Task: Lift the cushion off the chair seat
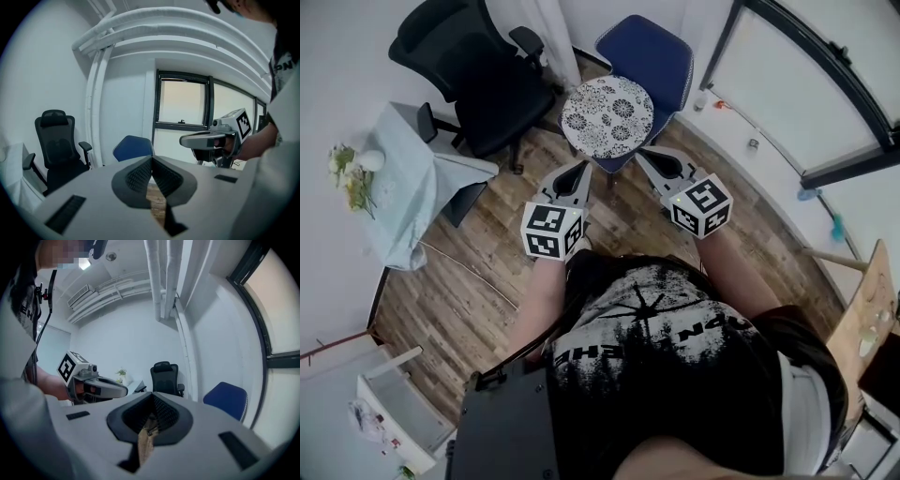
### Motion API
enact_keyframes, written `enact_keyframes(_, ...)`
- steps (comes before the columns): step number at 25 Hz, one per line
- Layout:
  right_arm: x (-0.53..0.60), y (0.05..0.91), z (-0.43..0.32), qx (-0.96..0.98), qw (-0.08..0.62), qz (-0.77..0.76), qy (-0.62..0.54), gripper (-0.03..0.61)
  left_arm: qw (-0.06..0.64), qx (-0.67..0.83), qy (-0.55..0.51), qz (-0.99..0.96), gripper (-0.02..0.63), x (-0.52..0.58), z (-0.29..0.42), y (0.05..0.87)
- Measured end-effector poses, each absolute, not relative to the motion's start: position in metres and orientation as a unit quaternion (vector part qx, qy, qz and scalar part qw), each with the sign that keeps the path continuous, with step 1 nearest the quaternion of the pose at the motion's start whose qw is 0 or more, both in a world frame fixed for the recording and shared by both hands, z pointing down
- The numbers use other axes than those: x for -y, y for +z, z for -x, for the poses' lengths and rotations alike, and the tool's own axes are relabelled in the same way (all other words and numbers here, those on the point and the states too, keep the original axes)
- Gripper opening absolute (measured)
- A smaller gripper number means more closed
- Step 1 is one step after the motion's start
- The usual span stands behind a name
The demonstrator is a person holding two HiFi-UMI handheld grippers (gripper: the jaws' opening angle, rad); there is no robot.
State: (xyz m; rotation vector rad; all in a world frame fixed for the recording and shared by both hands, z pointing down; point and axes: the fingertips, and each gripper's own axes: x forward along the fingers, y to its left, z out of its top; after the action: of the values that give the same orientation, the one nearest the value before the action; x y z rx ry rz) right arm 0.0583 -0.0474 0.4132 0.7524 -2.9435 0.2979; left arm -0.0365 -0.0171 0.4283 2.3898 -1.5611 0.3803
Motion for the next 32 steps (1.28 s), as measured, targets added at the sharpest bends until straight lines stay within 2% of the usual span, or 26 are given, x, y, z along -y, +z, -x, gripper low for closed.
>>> enact_keyframes(14, 0.097, 0.416, -0.021, 0.949, 0.044, -0.299, 0.087, 0.018, 0.124, 0.501, 0.128, -0.847, 0.012, 0.076, 0.081, 0.434)
enact_keyframes(24, 0.145, 0.413, 0.032, 0.929, 0.055, -0.356, 0.078, 0.018, 0.111, 0.424, 0.134, -0.889, 0.012, 0.15, 0.117, 0.432)
enact_keyframes(32, 0.171, 0.417, 0.046, 0.899, 0.064, -0.426, 0.078, 0.018, 0.116, 0.351, 0.142, -0.918, 0.012, 0.184, 0.128, 0.442)
